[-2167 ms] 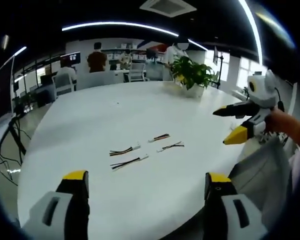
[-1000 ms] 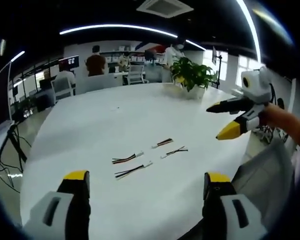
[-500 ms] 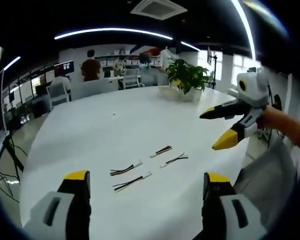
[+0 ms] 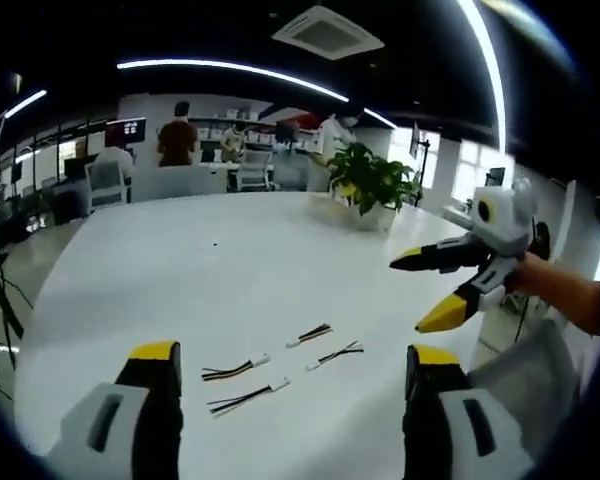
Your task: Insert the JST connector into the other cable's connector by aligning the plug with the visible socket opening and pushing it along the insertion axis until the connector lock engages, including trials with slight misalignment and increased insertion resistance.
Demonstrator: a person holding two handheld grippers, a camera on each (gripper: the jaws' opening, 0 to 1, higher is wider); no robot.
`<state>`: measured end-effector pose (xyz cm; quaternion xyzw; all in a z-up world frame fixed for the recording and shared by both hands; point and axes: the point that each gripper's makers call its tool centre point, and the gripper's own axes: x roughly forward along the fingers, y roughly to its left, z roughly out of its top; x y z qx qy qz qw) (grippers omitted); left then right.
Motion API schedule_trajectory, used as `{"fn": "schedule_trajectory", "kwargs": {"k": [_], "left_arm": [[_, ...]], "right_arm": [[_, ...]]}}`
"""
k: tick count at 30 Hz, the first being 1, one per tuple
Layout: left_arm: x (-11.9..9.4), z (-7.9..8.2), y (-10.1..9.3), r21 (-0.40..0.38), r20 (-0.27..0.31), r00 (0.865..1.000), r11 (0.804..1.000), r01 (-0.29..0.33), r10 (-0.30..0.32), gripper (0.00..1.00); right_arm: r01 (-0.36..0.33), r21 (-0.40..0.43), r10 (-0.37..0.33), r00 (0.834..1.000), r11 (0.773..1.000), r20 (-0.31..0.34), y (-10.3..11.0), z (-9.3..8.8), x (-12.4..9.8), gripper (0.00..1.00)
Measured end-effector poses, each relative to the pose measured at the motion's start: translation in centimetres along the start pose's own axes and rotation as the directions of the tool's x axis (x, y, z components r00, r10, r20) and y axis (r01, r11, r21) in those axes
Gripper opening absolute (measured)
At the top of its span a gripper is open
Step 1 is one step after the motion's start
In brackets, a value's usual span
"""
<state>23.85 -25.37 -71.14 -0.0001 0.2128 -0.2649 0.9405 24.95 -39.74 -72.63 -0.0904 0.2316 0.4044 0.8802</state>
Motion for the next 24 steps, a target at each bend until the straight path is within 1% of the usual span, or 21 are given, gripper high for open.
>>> {"fn": "schedule_trajectory", "kwargs": {"k": [1,4,5,8,11,15,19,24], "left_arm": [[0.1,0.2,0.2,0.010,0.000,1.000,1.000,-0.002,0.002,0.90],[0.4,0.6,0.9,0.077,-0.014,1.000,0.997,-0.014,0.015,0.90],[0.5,0.7,1.0,0.088,-0.019,1.000,0.996,-0.017,0.019,0.90],[0.8,1.0,1.2,0.124,-0.034,0.999,0.992,-0.014,0.018,0.91],[1.2,1.6,1.4,0.134,-0.028,0.999,0.991,-0.013,0.016,0.91],[1.8,2.1,1.6,0.138,-0.024,1.000,0.990,-0.003,0.007,0.90],[2.4,1.8,1.9,0.157,-0.035,0.999,0.988,0.007,-0.002,0.90],[3.1,0.9,2.3,0.177,-0.068,0.998,0.984,0.026,-0.014,0.90]], "right_arm": [[0.000,0.003,0.000,1.000,1.000,0.005,-0.2,0.1,0.0,0.73],[-0.001,0.021,0.000,1.000,1.000,0.024,-1.0,0.7,-0.1,0.72],[0.000,0.022,-0.001,1.000,1.000,0.026,-1.2,0.9,-0.1,0.72],[0.022,0.012,-0.022,0.999,1.000,0.037,-2.2,1.7,-0.1,0.72],[0.034,0.014,-0.035,0.998,0.999,0.060,-3.1,2.8,-0.2,0.72],[0.035,-0.002,-0.035,0.997,0.999,0.071,-3.7,3.6,0.1,0.72],[0.019,-0.025,-0.018,0.998,1.000,0.061,-3.8,3.6,0.7,0.71],[-0.015,-0.046,0.016,0.999,0.999,0.036,-3.6,2.9,1.6,0.70]]}}
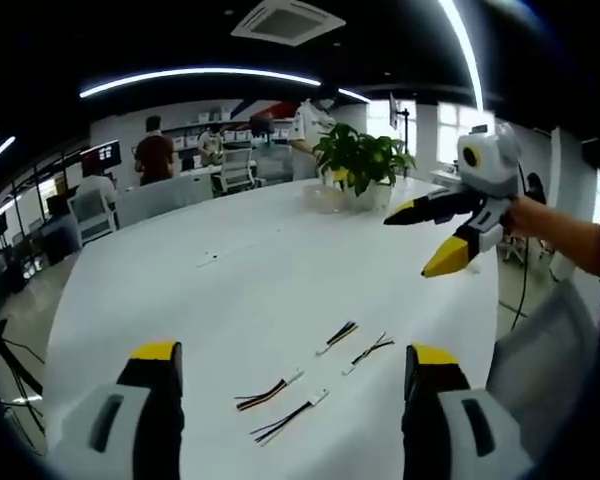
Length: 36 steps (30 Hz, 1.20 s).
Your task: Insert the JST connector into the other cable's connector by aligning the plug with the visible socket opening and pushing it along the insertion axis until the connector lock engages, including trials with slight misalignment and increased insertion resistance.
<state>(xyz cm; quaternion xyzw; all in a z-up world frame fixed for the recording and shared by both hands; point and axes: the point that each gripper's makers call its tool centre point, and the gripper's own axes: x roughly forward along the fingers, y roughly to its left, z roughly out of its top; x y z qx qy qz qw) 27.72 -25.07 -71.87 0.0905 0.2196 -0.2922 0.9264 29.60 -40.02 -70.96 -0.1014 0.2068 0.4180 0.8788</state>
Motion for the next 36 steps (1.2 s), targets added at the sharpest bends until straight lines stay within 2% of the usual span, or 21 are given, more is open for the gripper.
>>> {"fn": "schedule_trajectory", "kwargs": {"k": [8,17,22,31,36], "left_arm": [[0.9,-1.1,0.6,0.001,-0.023,1.000,1.000,0.009,-0.009,0.89],[2.3,-2.5,1.7,-0.031,-0.056,0.998,0.999,0.033,-0.035,0.85],[2.8,-3.0,2.3,-0.034,-0.064,0.997,0.999,0.036,-0.038,0.84],[4.2,-4.1,2.1,-0.026,-0.092,0.993,0.997,0.076,-0.078,0.81],[5.0,-4.1,1.6,-0.124,-0.066,0.991,0.986,0.112,-0.120,0.81]], "right_arm": [[-0.036,-0.008,0.036,0.999,0.999,-0.022,0.2,-1.0,1.3,0.67],[-0.072,0.021,0.073,0.996,0.997,-0.048,0.2,-1.9,2.8,0.64],[-0.111,0.019,0.111,0.992,0.994,-0.051,0.7,-2.0,3.7,0.58],[-0.144,0.007,0.144,0.987,0.990,-0.073,1.1,-2.9,5.1,0.55],[-0.140,0.013,0.141,0.987,0.990,-0.079,0.9,-3.4,5.5,0.54]]}}
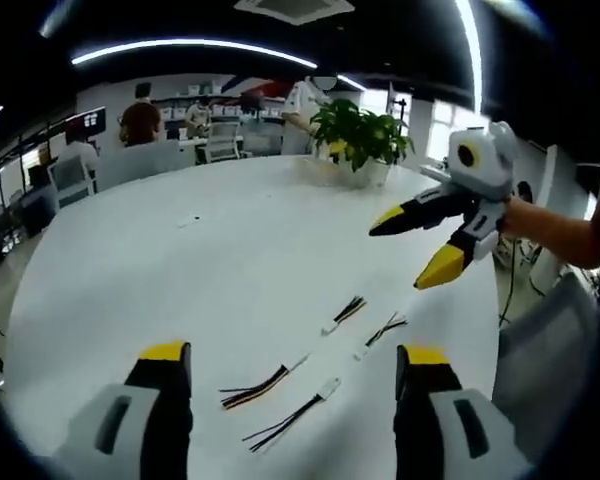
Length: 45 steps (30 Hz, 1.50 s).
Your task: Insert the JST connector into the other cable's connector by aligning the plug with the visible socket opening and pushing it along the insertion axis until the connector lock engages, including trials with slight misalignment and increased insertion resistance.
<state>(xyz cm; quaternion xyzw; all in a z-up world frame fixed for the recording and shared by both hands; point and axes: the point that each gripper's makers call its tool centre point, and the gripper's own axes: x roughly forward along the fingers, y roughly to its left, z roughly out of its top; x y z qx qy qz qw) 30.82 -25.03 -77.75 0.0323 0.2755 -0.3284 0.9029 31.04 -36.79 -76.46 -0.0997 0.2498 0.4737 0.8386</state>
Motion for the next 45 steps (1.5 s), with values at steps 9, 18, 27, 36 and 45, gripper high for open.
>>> {"fn": "schedule_trajectory", "kwargs": {"k": [9,18,27,36,45], "left_arm": [[0.7,-0.9,0.7,0.015,-0.021,1.000,1.000,-0.008,0.009,0.79],[1.4,-2.1,0.8,0.056,-0.052,0.999,0.998,0.001,0.002,0.75],[2.2,-2.5,0.2,0.109,-0.053,0.998,0.994,0.028,-0.023,0.67],[2.7,-3.6,-0.5,0.202,-0.069,0.995,0.975,0.089,-0.076,0.55],[3.2,-2.8,0.1,0.185,-0.032,0.994,0.976,0.113,-0.109,0.46]], "right_arm": [[-0.031,-0.004,0.031,0.999,1.000,-0.021,0.3,-1.1,0.6,0.49],[-0.052,0.002,0.052,0.998,0.999,-0.035,0.5,-1.9,1.2,0.47],[-0.076,0.013,0.077,0.995,0.997,-0.059,1.1,-3.0,1.5,0.42],[-0.080,-0.050,0.078,0.996,0.995,-0.051,1.3,-3.4,1.9,0.35],[-0.122,-0.095,0.117,0.992,0.988,-0.048,1.7,-3.5,3.6,0.33]]}}
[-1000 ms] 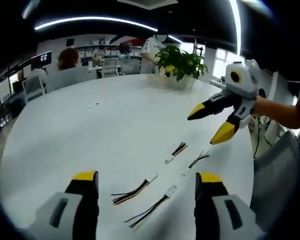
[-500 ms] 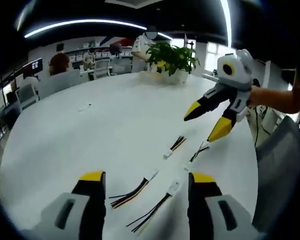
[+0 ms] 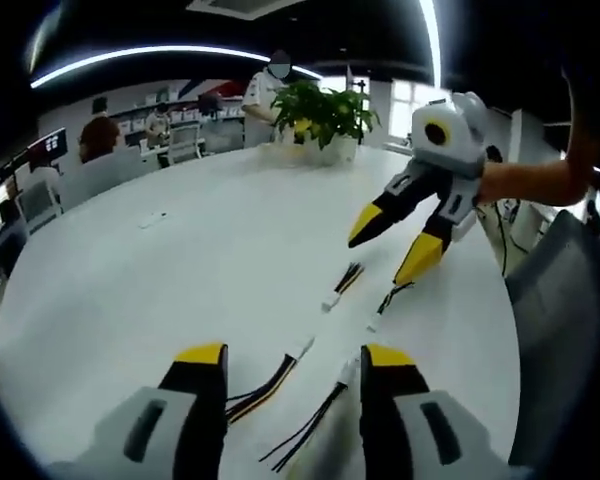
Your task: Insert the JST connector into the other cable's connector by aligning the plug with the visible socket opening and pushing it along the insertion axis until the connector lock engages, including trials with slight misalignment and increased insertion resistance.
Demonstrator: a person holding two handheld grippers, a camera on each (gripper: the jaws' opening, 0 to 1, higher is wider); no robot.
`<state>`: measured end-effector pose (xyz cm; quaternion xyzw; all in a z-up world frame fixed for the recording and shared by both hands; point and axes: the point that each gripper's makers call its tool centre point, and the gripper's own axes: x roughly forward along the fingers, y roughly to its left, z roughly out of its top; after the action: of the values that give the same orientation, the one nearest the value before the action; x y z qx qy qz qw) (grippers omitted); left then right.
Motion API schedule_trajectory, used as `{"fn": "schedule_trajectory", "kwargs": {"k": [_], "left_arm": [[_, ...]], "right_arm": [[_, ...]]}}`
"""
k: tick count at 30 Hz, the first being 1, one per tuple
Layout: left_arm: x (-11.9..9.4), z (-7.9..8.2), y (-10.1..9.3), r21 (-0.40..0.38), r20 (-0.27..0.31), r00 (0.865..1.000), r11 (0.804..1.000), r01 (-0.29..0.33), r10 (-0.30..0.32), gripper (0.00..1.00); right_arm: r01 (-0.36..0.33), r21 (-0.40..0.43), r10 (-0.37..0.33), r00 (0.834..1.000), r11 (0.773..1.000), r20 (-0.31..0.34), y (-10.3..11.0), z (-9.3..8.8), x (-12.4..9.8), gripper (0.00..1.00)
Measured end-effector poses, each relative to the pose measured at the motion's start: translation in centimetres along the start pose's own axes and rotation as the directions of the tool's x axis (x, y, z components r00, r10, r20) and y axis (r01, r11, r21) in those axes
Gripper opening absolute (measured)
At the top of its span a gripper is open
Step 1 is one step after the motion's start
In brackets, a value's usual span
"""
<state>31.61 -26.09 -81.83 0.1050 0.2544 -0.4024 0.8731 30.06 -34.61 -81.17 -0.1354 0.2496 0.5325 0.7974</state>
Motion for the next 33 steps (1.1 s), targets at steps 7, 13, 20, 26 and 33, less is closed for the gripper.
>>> {"fn": "schedule_trajectory", "kwargs": {"k": [7,13,20,26,33], "left_arm": [[0.3,0.1,-0.2,0.071,0.019,0.998,0.996,0.053,-0.055,0.30],[0.4,-0.4,-0.7,0.136,0.007,0.995,0.986,0.099,-0.100,0.22],[1.0,-0.4,-1.0,0.192,0.014,0.990,0.972,0.138,-0.143,0.16],[1.6,-0.5,-1.0,0.197,0.014,0.987,0.968,0.155,-0.161,0.15],[1.8,-0.7,-1.1,0.210,0.005,0.983,0.962,0.176,-0.181,0.10]], "right_arm": [[-0.024,-0.039,0.024,1.000,0.999,0.004,-0.4,0.1,1.1,0.30],[-0.062,-0.098,0.063,0.998,0.993,0.012,-0.6,0.1,1.6,0.23],[-0.106,-0.139,0.106,0.994,0.985,-0.006,-0.4,-0.5,2.3,0.20],[-0.133,-0.156,0.133,0.991,0.979,-0.007,-0.6,-0.6,2.8,0.17],[-0.149,-0.185,0.145,0.989,0.971,-0.037,-0.7,-1.2,3.5,0.14]]}}
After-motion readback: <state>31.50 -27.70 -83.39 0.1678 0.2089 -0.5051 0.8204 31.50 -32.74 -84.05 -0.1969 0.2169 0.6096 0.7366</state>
